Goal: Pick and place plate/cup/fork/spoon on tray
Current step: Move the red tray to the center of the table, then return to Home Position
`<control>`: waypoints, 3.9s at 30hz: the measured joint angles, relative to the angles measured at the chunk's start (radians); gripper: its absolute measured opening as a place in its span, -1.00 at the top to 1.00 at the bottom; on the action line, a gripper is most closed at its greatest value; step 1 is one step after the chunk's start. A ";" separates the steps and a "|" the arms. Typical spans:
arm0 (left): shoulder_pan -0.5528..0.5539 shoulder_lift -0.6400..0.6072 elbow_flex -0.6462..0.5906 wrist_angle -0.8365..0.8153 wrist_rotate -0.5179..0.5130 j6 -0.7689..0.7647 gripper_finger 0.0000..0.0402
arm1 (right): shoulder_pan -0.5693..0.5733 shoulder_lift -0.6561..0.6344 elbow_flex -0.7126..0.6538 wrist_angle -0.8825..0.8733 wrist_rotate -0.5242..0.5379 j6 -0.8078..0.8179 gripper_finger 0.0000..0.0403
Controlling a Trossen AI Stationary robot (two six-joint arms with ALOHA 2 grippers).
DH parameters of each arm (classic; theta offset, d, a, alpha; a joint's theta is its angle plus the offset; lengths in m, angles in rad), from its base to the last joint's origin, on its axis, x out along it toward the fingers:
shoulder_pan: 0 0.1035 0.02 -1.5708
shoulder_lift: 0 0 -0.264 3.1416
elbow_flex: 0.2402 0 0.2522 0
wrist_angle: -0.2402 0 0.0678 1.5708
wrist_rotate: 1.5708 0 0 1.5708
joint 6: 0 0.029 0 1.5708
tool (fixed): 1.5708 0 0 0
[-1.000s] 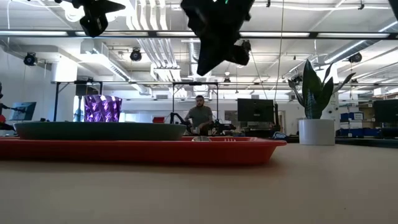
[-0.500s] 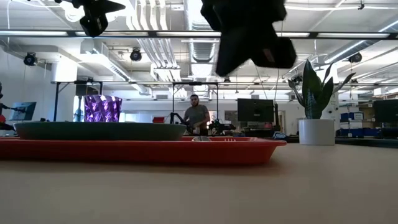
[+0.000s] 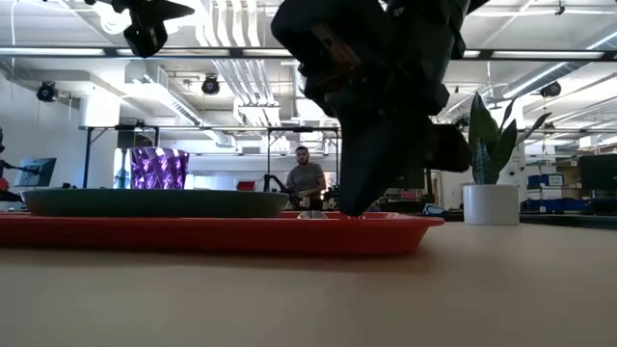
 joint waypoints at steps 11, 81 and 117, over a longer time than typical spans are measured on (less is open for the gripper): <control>0.000 0.005 0.000 0.001 0.000 0.000 0.60 | 0.022 0.039 0.001 -0.011 -0.082 0.014 0.96; 0.000 -0.038 0.005 0.000 0.003 0.078 0.60 | 0.022 -0.408 0.123 -0.331 0.558 -0.253 0.96; 0.000 -0.556 -0.139 -0.265 0.005 0.154 0.60 | -0.251 -1.043 -0.490 0.517 0.235 -0.903 0.96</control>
